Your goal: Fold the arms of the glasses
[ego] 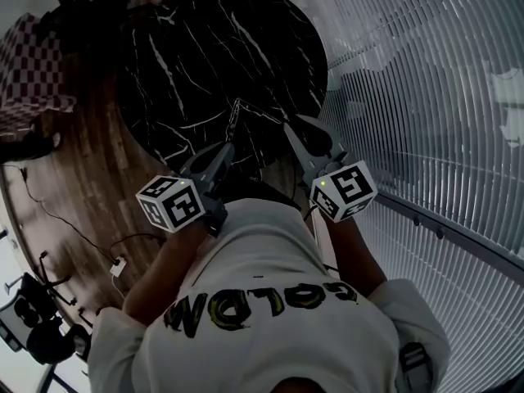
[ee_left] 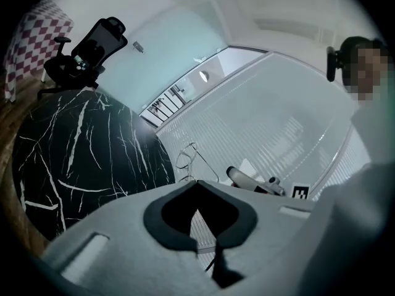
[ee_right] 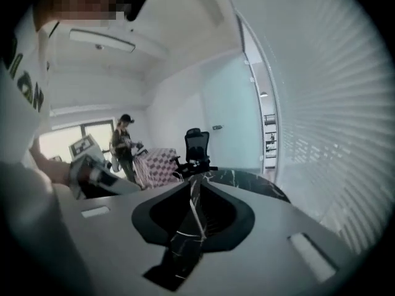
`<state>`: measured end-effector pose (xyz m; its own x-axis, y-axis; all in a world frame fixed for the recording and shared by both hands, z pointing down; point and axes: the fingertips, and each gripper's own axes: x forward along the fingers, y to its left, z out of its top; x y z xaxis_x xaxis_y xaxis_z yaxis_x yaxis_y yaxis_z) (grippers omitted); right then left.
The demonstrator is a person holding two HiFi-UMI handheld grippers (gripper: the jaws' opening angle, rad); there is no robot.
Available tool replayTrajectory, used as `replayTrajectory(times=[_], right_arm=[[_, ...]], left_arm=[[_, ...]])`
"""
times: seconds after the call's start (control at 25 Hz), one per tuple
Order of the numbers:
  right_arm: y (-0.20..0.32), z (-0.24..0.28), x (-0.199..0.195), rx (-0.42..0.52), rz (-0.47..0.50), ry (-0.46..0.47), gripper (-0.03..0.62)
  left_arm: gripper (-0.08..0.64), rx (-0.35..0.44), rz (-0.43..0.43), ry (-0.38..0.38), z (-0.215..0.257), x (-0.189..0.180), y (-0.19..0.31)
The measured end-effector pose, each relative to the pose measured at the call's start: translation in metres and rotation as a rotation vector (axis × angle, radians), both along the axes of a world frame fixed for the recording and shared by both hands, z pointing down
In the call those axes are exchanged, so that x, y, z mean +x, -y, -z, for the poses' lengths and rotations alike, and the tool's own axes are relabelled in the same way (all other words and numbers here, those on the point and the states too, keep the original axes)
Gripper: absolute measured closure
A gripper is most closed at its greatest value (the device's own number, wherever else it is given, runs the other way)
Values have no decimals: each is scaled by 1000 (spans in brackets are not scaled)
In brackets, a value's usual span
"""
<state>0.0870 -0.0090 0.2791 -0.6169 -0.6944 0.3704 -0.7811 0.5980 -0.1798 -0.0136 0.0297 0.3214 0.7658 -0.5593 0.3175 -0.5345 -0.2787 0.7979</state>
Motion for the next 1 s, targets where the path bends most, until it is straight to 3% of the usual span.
replayTrajectory(times=[0.12,0.4,0.6,1.0], right_arm=[[-2,-12,-1,35,61,-161,526],[-11,-39,-8,90,168,-370,528],[-23,-44,-13,77,191,-362,543],[-56,-48,-51,17,292,-264,486]], left_arm=[[560,3,8,-3,5,-6,2],[560,6,14,-10,3,-1,2],[560,5,28,-18,2,2,-1],[560,5,23,-23,1,3,-3]])
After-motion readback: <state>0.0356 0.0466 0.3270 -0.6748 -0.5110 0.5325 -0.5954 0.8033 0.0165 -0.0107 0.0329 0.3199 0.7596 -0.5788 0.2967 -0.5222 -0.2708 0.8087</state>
